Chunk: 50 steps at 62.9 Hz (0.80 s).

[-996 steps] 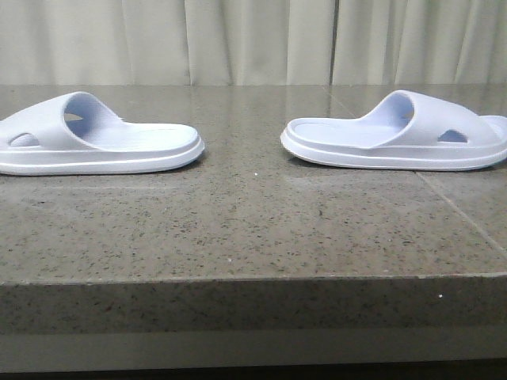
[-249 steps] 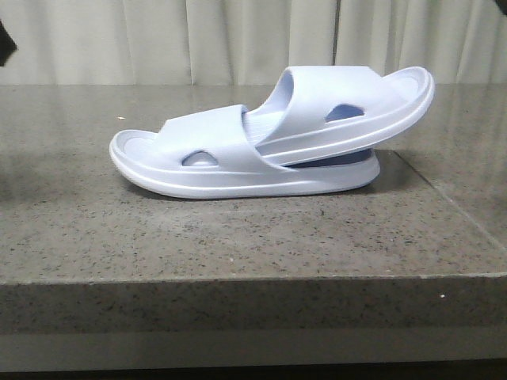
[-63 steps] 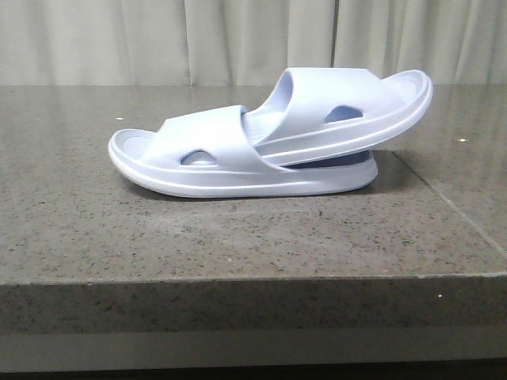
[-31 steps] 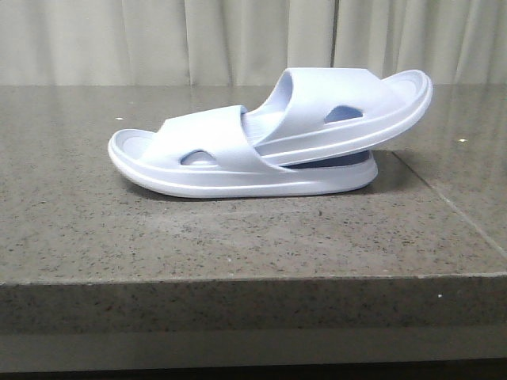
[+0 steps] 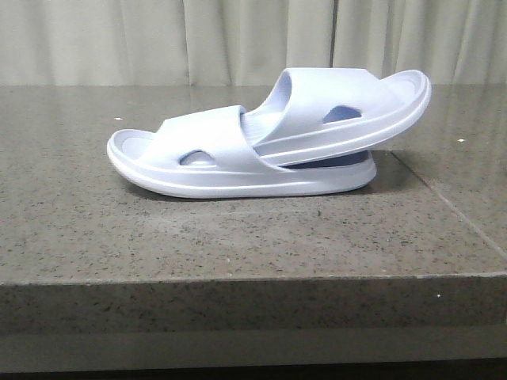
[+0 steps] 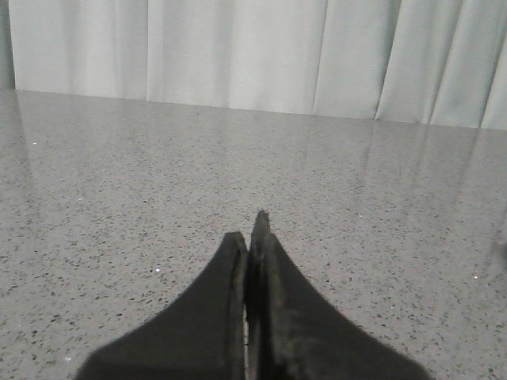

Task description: Insert blue slippers together front up

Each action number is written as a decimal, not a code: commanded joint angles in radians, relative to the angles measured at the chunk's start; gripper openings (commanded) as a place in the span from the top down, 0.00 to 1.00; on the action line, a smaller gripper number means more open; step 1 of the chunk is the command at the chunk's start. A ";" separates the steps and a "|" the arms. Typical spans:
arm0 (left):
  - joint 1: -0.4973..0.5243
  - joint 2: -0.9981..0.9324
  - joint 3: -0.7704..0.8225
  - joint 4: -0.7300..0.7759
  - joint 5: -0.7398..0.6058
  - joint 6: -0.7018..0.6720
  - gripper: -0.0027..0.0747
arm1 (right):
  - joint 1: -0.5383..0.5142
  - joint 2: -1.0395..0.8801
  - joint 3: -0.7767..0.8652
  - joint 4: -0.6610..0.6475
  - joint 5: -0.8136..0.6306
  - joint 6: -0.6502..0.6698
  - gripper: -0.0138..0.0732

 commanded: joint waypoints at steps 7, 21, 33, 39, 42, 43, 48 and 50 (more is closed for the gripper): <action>-0.061 -0.019 0.008 0.028 -0.117 -0.010 0.99 | 0.001 0.008 -0.022 -0.003 -0.056 -0.003 0.92; -0.103 -0.019 0.008 0.035 -0.155 -0.010 0.99 | 0.001 0.008 -0.022 -0.003 -0.056 -0.003 0.92; -0.120 -0.019 0.008 0.056 -0.155 -0.010 0.99 | 0.001 0.008 -0.022 -0.003 -0.056 -0.003 0.92; -0.120 -0.019 0.008 0.054 -0.155 -0.010 0.99 | 0.001 0.008 -0.022 -0.003 -0.056 -0.003 0.92; -0.120 -0.017 0.008 0.054 -0.155 -0.010 0.99 | 0.001 0.008 -0.022 -0.003 -0.056 -0.003 0.92; -0.120 -0.017 0.008 0.054 -0.155 -0.010 0.99 | 0.001 0.008 -0.022 -0.003 -0.056 -0.003 0.92; -0.120 -0.017 0.008 0.054 -0.155 -0.010 0.99 | 0.001 0.008 -0.022 -0.003 -0.056 -0.003 0.92; -0.120 -0.017 0.008 0.054 -0.155 -0.010 0.99 | 0.001 0.008 -0.022 -0.003 -0.056 -0.003 0.92</action>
